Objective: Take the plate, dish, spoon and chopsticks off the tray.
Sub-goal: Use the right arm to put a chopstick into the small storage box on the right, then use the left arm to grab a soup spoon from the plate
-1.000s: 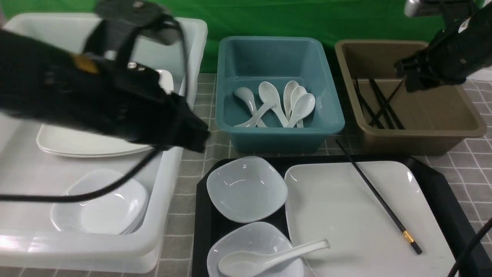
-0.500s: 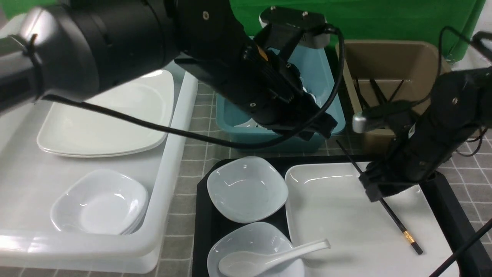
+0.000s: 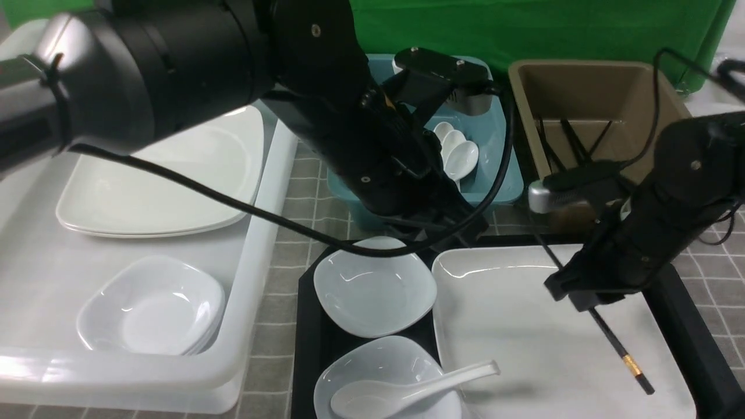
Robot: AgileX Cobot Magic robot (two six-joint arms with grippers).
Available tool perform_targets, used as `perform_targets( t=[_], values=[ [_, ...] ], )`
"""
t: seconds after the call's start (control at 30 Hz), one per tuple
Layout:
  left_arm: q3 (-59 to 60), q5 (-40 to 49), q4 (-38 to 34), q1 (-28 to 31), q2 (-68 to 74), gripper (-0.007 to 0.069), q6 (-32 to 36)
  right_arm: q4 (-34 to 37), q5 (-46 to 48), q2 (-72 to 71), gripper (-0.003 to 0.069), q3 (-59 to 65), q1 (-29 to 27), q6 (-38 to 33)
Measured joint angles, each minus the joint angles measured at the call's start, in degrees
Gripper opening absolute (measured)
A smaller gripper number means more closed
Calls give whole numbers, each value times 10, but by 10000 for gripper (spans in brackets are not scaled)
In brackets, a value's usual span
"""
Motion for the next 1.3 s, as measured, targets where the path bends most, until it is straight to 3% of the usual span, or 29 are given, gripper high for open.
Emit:
perform_targets(
  t=[0.1,0.17,0.4,0.8,0.83,0.97,1.07,1.2,1.27,1.3],
  values=[
    [0,0,0,0,0,0,0,-4,-32,-85,73,-8,-2,0],
    [0,-5,0,0,0,0,1,-4,-100,-116,73,-36,-23,0],
    [0,-14,0,0,0,0,1,-9,-281,-48,73,-157,-114,18],
    [0,40,-7,0,0,0,1,-10,-315,156,98,-203,-127,31],
    [0,50,-10,0,0,0,1,-10,-315,162,123,-203,-127,31],
    [0,72,-25,-1,0,0,8,-10,-306,158,415,-204,-127,46],
    [0,81,-26,-6,0,0,44,-10,-265,136,528,-212,-127,50],
    [1,109,-25,-25,0,0,80,-11,-148,83,536,-237,-127,50],
    [5,116,-23,-34,0,0,85,-11,-101,60,489,-245,-127,42],
    [9,120,-18,-43,0,0,91,-11,-52,35,431,-250,-127,30]
  ],
)
